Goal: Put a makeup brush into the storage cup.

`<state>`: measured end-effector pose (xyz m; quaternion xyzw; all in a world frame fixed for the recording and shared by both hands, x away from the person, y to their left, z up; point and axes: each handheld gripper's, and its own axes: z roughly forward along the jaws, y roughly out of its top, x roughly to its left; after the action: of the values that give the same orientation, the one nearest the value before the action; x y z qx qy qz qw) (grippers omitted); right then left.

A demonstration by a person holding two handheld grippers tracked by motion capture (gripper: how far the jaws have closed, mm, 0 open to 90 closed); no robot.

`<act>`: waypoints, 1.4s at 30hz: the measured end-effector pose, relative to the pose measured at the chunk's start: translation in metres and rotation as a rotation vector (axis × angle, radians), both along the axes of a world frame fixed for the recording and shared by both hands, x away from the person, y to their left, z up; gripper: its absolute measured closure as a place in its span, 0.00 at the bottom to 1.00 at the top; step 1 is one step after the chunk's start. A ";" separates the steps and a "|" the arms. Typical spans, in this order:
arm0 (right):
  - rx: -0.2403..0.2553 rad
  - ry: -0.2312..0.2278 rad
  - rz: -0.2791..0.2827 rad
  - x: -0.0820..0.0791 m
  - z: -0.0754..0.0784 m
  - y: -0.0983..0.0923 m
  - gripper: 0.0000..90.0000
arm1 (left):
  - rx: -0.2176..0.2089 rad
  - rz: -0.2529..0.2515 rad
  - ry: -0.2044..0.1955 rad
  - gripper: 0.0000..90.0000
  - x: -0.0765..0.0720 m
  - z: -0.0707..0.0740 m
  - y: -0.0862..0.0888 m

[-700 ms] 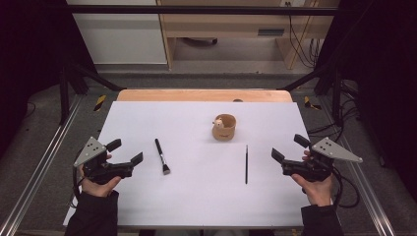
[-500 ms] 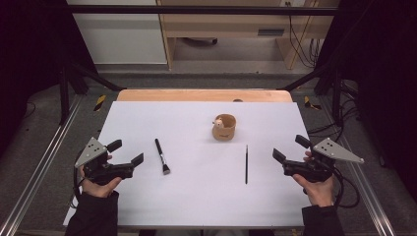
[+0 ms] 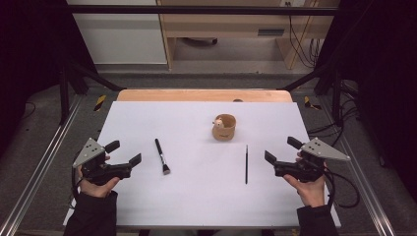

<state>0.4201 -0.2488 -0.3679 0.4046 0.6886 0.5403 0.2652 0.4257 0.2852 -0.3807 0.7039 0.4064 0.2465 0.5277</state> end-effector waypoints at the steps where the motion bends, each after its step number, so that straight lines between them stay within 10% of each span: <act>1: -0.010 0.009 0.000 0.001 -0.001 0.003 0.07 | 0.001 0.001 0.000 0.06 0.000 0.000 0.000; 16: -0.100 0.134 -0.002 0.024 -0.019 0.049 0.10 | 0.020 -0.001 0.009 0.07 0.002 -0.002 -0.002; 42: -0.254 0.362 -0.075 0.060 -0.077 0.073 0.28 | 0.042 -0.011 0.027 0.07 0.005 -0.007 -0.008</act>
<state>0.4798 -0.1761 -0.4446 0.4835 0.7720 0.3575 0.2059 0.4304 0.2774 -0.3878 0.7206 0.4043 0.2425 0.5085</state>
